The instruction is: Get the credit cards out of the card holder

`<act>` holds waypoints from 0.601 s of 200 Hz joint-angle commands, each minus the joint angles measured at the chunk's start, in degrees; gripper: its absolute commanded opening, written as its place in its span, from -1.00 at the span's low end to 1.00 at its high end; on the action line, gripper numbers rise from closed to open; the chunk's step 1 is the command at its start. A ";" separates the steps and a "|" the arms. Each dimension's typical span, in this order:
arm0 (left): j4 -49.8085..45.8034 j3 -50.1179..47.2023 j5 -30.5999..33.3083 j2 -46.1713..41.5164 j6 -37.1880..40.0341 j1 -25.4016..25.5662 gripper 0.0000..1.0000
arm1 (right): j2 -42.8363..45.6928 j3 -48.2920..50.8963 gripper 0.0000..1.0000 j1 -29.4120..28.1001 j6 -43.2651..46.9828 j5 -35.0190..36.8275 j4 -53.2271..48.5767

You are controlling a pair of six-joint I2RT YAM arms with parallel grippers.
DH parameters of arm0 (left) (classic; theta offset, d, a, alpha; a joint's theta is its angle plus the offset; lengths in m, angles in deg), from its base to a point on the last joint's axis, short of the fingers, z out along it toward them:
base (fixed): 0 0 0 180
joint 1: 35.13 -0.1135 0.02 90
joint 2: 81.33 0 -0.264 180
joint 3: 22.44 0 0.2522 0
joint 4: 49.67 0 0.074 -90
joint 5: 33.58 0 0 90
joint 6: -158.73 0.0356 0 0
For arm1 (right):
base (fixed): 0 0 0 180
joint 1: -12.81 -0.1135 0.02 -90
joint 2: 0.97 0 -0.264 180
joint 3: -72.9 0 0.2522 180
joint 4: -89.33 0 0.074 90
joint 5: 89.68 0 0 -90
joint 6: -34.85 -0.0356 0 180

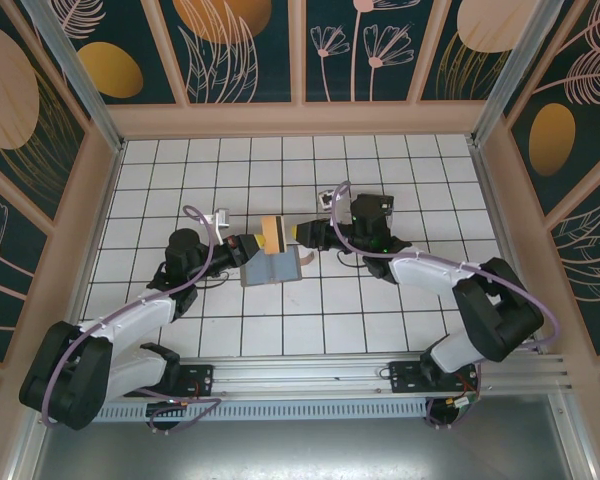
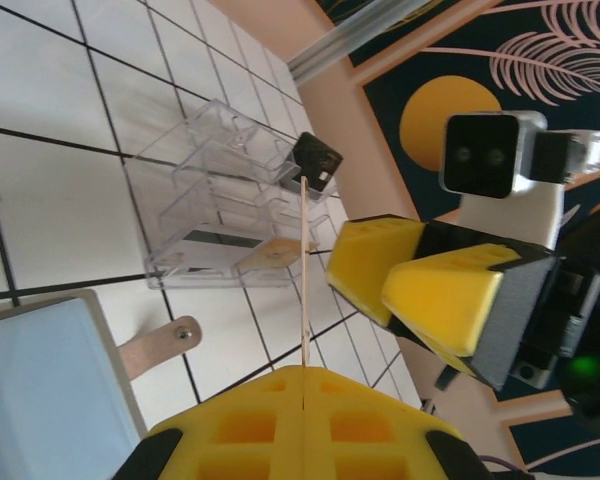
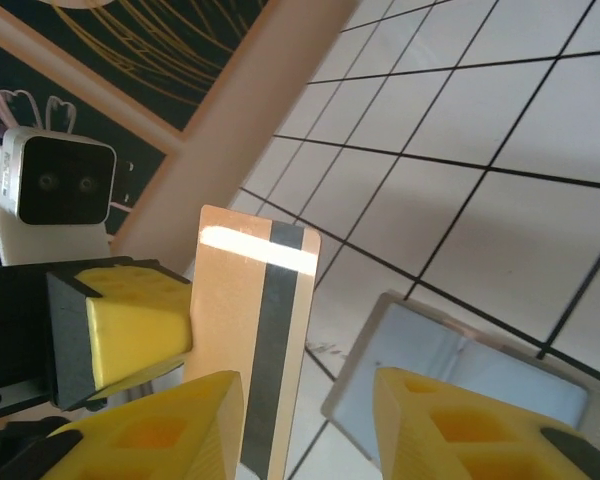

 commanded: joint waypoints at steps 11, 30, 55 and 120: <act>6.45 -0.92 -3.19 0.21 -1.54 -0.32 -1.00 | -2.93 -0.37 -0.21 0.55 -5.06 -6.78 6.89; 6.97 -0.93 -3.70 0.73 -1.69 -0.36 -1.00 | -4.27 -0.67 -0.25 0.53 -6.77 -8.93 9.17; 7.68 -0.93 -3.97 1.35 -2.01 -0.35 -1.00 | -5.39 -0.97 -0.25 0.41 -7.97 -10.24 11.12; 8.65 -1.19 -4.99 1.91 -2.24 -0.31 -1.00 | -7.22 -1.64 -0.48 0.24 -9.42 -12.22 12.58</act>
